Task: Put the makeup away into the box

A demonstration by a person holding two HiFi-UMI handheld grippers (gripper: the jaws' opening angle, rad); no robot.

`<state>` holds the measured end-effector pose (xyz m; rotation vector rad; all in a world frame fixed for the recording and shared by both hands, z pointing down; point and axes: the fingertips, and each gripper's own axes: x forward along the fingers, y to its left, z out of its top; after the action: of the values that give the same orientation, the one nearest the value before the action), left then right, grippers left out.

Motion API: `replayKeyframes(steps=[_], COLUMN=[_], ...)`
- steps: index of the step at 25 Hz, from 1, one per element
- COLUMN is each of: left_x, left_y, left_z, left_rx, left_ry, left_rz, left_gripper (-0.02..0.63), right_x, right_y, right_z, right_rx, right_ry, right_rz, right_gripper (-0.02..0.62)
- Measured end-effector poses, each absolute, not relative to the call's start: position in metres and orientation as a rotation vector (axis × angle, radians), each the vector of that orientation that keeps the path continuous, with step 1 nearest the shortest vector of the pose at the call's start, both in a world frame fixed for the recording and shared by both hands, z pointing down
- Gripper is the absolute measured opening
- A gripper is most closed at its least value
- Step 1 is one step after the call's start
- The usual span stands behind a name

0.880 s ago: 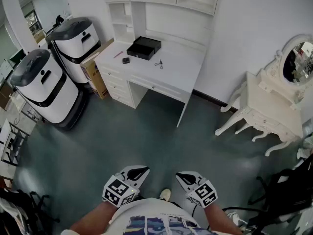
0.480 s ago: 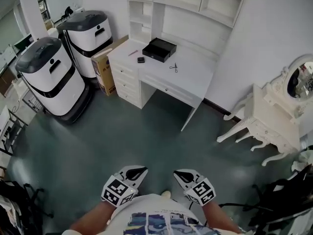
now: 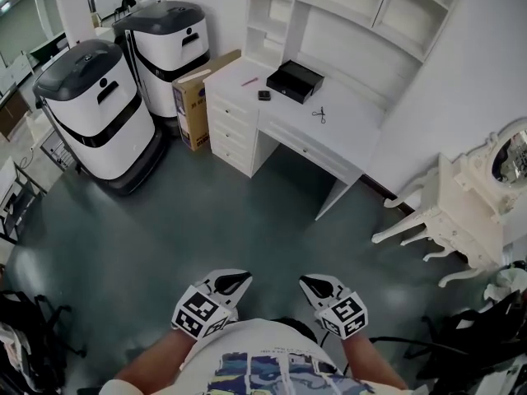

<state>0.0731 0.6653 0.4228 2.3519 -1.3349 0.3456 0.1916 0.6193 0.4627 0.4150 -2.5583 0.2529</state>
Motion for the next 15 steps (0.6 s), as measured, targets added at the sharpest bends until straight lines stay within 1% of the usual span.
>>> replayKeyframes(steps=[4,8,9,11,15], left_x=[0.040,0.026,0.025,0.024,0.023], left_y=[0.669,0.665,0.659,0.642,0.596], left_z=[0.430,0.441,0.443,0.445,0.448], left_rx=[2.342,2.315,2.310,2.306,2.301], left_ry=[-1.357,-1.343,-1.343,-1.346,-1.348], left_rz=[0.369,0.361,0.356,0.351,0.365], left_gripper=[0.015,0.017,0.017,0.017,0.030], right_x=[0.164,0.150,0.149,0.148,0.140], right_y=[0.615,0.615,0.611,0.595,0.549], right_z=[0.464,0.467,0.468,0.473,0.481], right_rx=[0.444,0.434,0.433,0.435,0.423], right_ry=[-2.564,-2.541,-2.536,-2.529,-2.535], right_rz=[0.246,0.251,0.253,0.265,0.271], right_gripper=[0.028,0.036,0.045,0.091,0.106])
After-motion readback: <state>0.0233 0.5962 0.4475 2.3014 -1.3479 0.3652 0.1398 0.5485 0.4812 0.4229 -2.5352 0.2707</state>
